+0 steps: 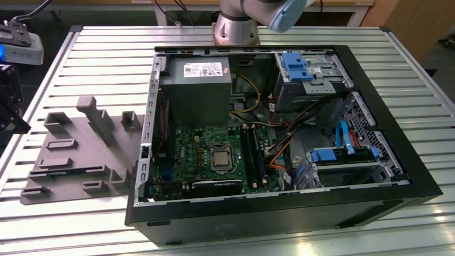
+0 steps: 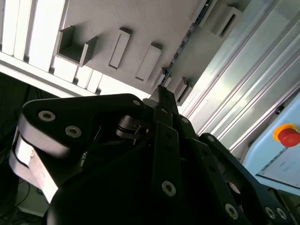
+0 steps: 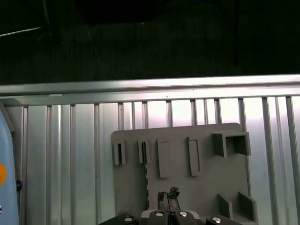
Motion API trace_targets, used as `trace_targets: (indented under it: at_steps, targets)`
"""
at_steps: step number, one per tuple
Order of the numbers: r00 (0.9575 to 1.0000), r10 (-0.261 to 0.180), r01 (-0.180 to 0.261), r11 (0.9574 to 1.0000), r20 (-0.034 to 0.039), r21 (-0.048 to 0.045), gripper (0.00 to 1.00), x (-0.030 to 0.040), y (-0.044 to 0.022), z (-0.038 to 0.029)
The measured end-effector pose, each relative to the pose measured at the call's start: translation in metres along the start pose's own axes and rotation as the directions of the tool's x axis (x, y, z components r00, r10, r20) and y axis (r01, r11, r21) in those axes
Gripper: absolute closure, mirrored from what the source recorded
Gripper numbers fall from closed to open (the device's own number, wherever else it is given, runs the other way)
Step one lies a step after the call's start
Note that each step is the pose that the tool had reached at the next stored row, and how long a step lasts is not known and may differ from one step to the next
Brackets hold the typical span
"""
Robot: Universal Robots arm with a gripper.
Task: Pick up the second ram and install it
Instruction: 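Pick up the second ram and move it above second insertion slot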
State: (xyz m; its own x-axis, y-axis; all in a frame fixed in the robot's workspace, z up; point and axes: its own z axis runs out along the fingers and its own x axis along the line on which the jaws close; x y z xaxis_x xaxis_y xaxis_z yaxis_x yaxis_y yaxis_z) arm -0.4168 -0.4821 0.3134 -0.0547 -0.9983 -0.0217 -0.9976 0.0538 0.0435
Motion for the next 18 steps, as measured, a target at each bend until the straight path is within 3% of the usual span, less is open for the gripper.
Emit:
trace_targets:
  at_steps: [18]
  targets:
    - [1.0000, 0.000, 0.000, 1.0000, 0.0001, -0.0001, 0.89, 0.0012, -0.0035, 0.0045]
